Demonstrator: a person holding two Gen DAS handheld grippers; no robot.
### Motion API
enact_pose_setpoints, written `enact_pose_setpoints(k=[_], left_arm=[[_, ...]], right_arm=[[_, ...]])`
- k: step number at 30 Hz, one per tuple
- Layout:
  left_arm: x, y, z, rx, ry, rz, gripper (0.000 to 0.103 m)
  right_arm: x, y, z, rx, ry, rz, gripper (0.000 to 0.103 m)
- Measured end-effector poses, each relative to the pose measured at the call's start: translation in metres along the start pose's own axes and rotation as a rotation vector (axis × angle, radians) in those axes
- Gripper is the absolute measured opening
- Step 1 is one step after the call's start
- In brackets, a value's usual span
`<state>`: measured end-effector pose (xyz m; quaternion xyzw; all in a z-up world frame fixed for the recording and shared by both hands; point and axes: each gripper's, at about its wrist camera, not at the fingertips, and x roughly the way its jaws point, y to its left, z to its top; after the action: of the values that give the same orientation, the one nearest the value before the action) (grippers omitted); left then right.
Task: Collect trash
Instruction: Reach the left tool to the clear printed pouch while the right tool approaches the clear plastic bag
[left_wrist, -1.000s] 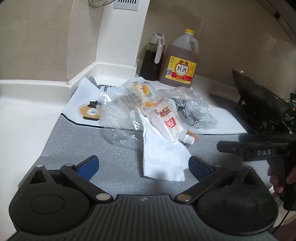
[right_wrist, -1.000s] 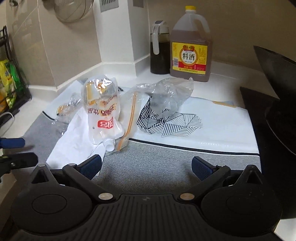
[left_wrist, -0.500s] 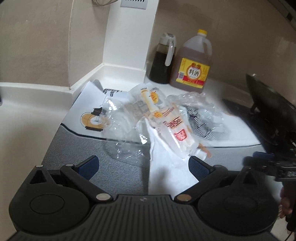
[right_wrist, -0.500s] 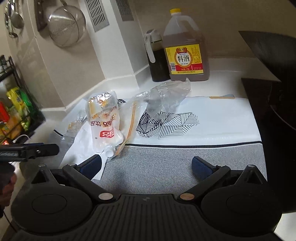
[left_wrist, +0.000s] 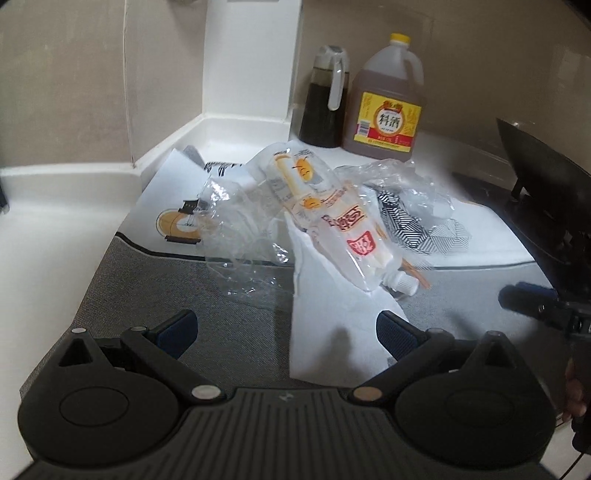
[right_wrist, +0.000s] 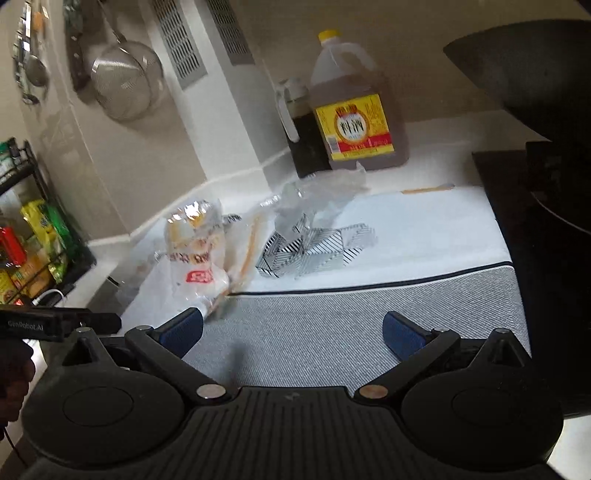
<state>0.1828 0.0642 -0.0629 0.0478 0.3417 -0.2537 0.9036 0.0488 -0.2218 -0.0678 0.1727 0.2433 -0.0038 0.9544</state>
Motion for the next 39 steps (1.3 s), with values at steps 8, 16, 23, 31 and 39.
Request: enact_pose_setpoints(k=[8,16,23,31,39], left_arm=[[-0.032,-0.022,-0.025,0.016,-0.081,0.052,0.103],[-0.028,-0.033,0.014,-0.062,-0.116,0.099,0.103],[0.020,-0.004,0.042,-0.150,-0.090,0.081,0.103],[0.047,0.032,0.059,-0.148,-0.055,0.064,0.103],[0.059,0.044,0.079,-0.177,0.039,0.031,0.103]], right_arm=[[-0.015,0.006,-0.004,-0.068,-0.078,0.064,0.103],[-0.004,0.009,0.023,-0.065,-0.090,-0.053,0.103],[0.037,0.010,0.051,-0.071,-0.153,-0.093,0.103],[0.083,-0.013,0.055,0.050,-0.102,-0.126,0.103],[0.084,-0.021,0.058,0.064,-0.078,-0.162,0.103]])
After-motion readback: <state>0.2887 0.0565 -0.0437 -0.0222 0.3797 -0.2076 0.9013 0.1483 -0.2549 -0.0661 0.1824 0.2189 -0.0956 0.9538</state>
